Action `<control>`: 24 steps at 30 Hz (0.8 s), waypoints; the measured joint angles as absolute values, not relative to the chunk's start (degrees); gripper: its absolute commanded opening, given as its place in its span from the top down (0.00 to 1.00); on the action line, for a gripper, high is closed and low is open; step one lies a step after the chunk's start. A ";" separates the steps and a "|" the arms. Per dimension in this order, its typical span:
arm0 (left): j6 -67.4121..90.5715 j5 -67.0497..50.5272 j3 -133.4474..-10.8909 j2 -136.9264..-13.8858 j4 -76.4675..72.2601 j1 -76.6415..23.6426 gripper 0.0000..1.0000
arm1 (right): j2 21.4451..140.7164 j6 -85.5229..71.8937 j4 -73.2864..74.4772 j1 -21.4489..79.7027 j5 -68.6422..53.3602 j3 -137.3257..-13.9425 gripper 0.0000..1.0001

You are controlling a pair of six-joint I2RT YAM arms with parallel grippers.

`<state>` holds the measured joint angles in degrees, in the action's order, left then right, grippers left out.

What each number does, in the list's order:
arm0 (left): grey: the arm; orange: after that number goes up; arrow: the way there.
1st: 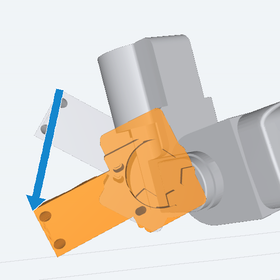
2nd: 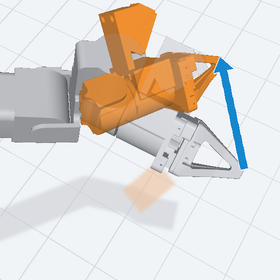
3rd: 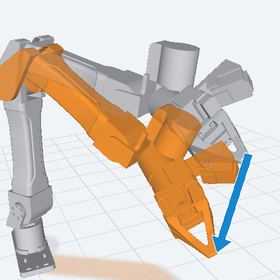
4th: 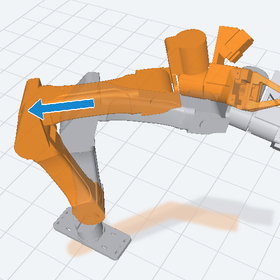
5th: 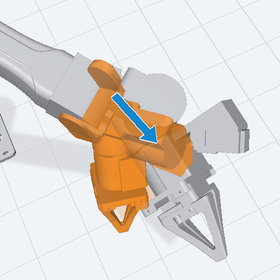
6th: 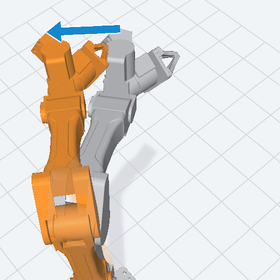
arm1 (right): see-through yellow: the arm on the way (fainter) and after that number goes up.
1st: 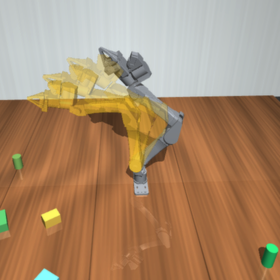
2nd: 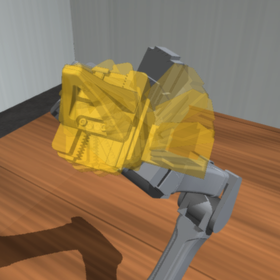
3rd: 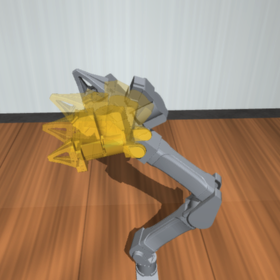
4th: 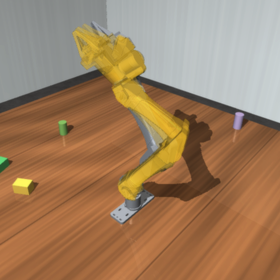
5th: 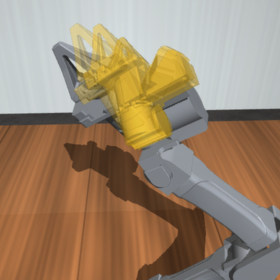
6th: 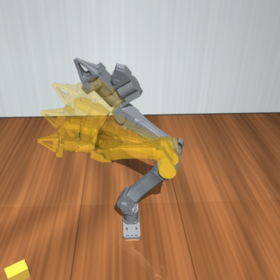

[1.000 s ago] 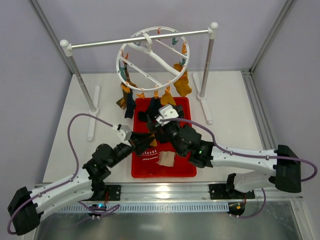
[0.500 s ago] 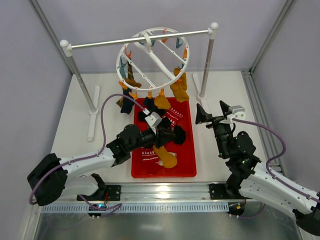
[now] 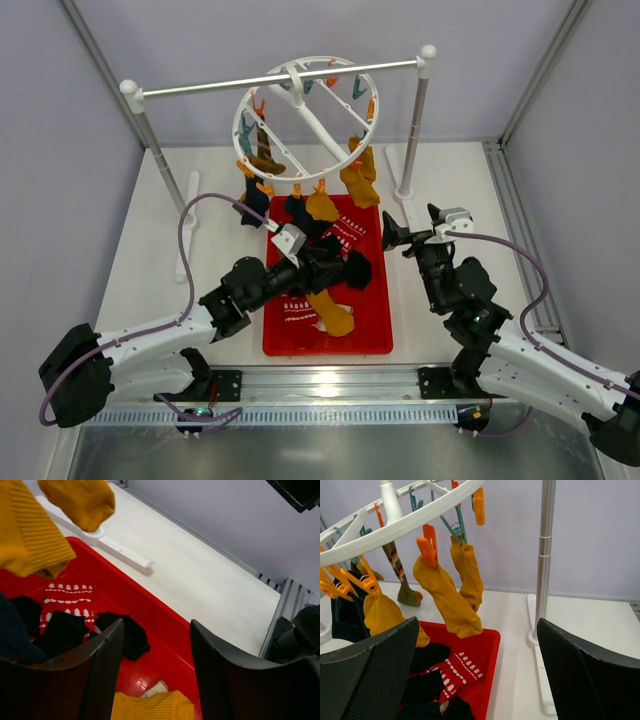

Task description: Remove the socks clipped to the hanger

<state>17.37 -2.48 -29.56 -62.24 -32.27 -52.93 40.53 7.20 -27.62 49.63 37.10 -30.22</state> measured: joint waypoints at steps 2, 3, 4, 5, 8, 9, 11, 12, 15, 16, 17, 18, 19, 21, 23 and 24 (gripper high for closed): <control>17.12 0.62 -28.64 -59.96 -31.59 -53.06 0.41 | 40.47 7.14 -27.70 49.56 37.08 -30.22 0.01; 17.02 2.42 -28.34 -58.92 -31.03 -53.12 0.38 | 40.42 7.14 -27.73 49.47 37.01 -30.22 0.00; 16.69 4.47 -27.92 -57.87 -30.76 -53.15 0.36 | 40.42 7.14 -27.70 49.41 36.91 -30.22 0.01; 16.36 6.09 -27.55 -57.06 -30.46 -53.15 0.28 | 40.42 7.11 -27.70 49.39 36.82 -30.22 0.00; 15.75 12.49 -26.17 -55.16 -29.69 -53.15 0.12 | 40.47 7.11 -27.73 49.36 36.64 -30.22 0.00; 15.57 14.61 -25.71 -54.94 -29.61 -53.15 0.01 | 40.53 7.11 -27.75 49.36 36.60 -30.22 0.00; 15.22 18.87 -25.10 -55.05 -29.15 -53.15 0.00 | 40.77 7.11 -27.77 49.36 36.45 -30.22 0.00; 15.11 20.80 -24.80 -55.27 -29.06 -53.15 0.00 | 40.95 7.11 -27.79 49.34 36.42 -30.22 0.00; 14.57 25.34 -24.27 -57.45 -30.46 -53.15 0.00 | 41.87 7.11 -27.77 49.30 36.25 -30.22 0.00; 14.46 26.72 -24.16 -58.76 -31.27 -53.15 0.00 | 42.13 7.11 -27.77 49.30 36.23 -30.22 0.01; 14.28 28.32 -24.08 -60.62 -32.69 -53.15 0.00 | 42.37 7.11 -27.77 49.28 36.23 -30.22 0.00; 14.06 29.41 -24.08 -62.24 -33.74 -53.15 0.00 | 42.52 7.11 -27.75 49.25 36.16 -30.22 0.01; 13.61 31.00 -24.05 -64.84 -35.42 -53.15 0.00 | 42.59 7.11 -27.77 49.25 36.12 -30.22 0.00; 12.91 32.75 -24.05 -69.17 -38.68 -53.15 0.01 | 42.63 7.11 -27.77 49.25 36.05 -30.22 0.00; 12.60 33.98 -24.08 -73.10 -41.39 -53.15 0.00 | 42.65 7.11 -27.79 49.25 36.05 -30.22 0.00; 12.58 34.46 -24.08 -75.46 -43.27 -53.15 0.01 | 42.65 7.14 -27.81 49.21 36.05 -30.22 0.00</control>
